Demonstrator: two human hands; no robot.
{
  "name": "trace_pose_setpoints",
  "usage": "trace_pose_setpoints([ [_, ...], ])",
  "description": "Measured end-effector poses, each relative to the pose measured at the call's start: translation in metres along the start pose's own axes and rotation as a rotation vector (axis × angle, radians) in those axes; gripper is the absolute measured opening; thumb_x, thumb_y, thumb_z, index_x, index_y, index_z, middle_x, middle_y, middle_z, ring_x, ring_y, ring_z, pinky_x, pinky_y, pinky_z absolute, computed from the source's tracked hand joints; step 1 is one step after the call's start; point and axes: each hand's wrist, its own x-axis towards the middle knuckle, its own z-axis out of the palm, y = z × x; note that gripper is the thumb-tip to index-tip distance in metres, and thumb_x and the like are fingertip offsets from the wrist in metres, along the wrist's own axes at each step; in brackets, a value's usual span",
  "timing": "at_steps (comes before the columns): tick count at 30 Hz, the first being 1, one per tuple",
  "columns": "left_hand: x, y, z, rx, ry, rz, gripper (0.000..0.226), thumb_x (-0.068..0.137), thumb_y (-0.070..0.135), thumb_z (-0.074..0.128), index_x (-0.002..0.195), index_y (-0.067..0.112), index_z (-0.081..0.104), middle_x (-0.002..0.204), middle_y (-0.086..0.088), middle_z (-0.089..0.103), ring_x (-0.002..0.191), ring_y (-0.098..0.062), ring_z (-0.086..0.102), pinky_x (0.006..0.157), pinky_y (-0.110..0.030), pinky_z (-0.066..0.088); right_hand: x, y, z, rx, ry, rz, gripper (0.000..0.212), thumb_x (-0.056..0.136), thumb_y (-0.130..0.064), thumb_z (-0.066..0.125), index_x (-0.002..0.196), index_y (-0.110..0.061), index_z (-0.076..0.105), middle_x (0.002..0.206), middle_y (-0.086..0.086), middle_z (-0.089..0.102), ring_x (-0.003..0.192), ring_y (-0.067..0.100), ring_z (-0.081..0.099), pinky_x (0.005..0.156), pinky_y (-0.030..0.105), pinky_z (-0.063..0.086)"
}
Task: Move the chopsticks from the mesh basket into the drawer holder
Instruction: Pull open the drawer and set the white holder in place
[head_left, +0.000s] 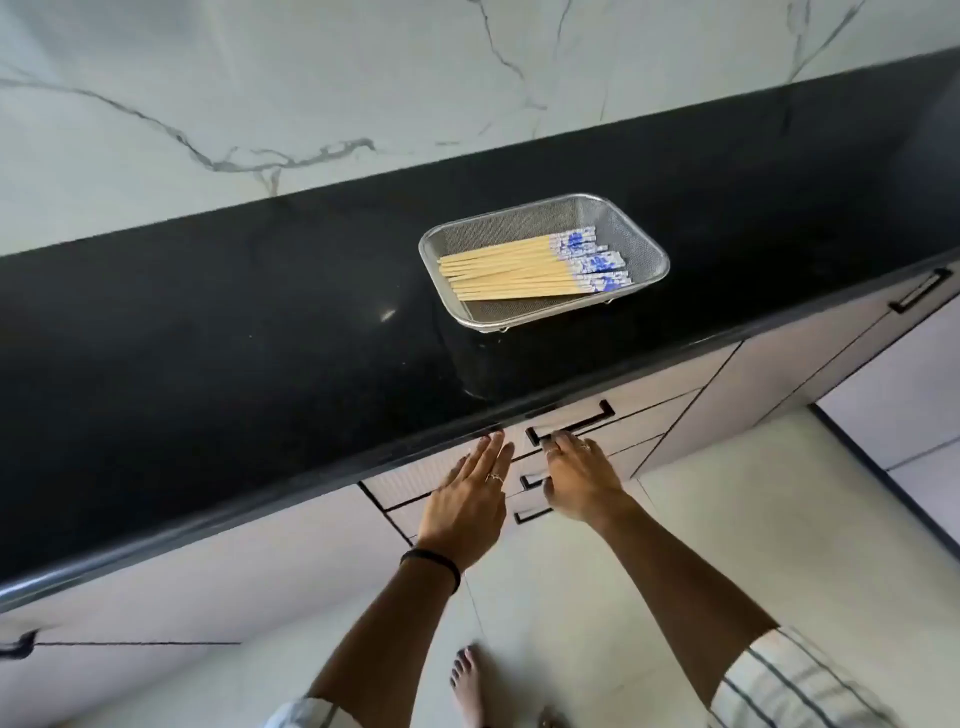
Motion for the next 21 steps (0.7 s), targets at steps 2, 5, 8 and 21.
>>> trace_pose_setpoints([
  [2, 0.005, -0.007, 0.003, 0.001, 0.029, 0.031, 0.06, 0.102, 0.021, 0.034, 0.154, 0.018, 0.005, 0.161, 0.0, -0.002, 0.149, -0.016, 0.003, 0.112, -0.025, -0.012, 0.013, -0.005, 0.004, 0.02, -0.026, 0.045, 0.068, 0.091, -0.025, 0.055, 0.148, -0.009, 0.021, 0.157, 0.011, 0.019, 0.146, 0.025, 0.016, 0.119, 0.04, 0.012],
  [5, 0.009, -0.015, 0.006, 0.004, 0.047, 0.078, 0.06, 0.1, 0.018, 0.038, 0.154, 0.018, 0.01, 0.16, -0.001, 0.008, 0.148, -0.017, 0.013, 0.113, -0.029, -0.01, 0.034, -0.012, 0.01, 0.023, -0.074, 0.107, 0.068, 0.093, -0.026, 0.049, 0.149, -0.009, 0.016, 0.159, 0.01, 0.015, 0.148, 0.024, 0.009, 0.119, 0.043, 0.007],
  [8, 0.01, -0.02, 0.002, 0.013, 0.094, 0.12, 0.06, 0.094, 0.015, 0.049, 0.15, 0.015, 0.029, 0.155, -0.004, 0.029, 0.141, -0.02, 0.034, 0.114, -0.032, 0.011, 0.052, -0.015, 0.015, 0.019, -0.138, 0.185, 0.06, 0.095, -0.026, 0.039, 0.149, -0.01, 0.017, 0.16, 0.008, 0.014, 0.148, 0.022, 0.007, 0.119, 0.045, 0.003],
  [21, 0.011, -0.017, -0.002, 0.059, 0.123, 0.158, 0.058, 0.096, 0.015, 0.045, 0.152, 0.014, 0.026, 0.155, -0.004, 0.03, 0.14, -0.02, 0.036, 0.114, -0.028, 0.017, 0.058, -0.006, 0.009, 0.007, -0.178, 0.228, 0.048, 0.098, -0.021, 0.031, 0.145, -0.012, 0.032, 0.153, 0.007, 0.033, 0.143, 0.021, 0.026, 0.118, 0.047, 0.013],
])
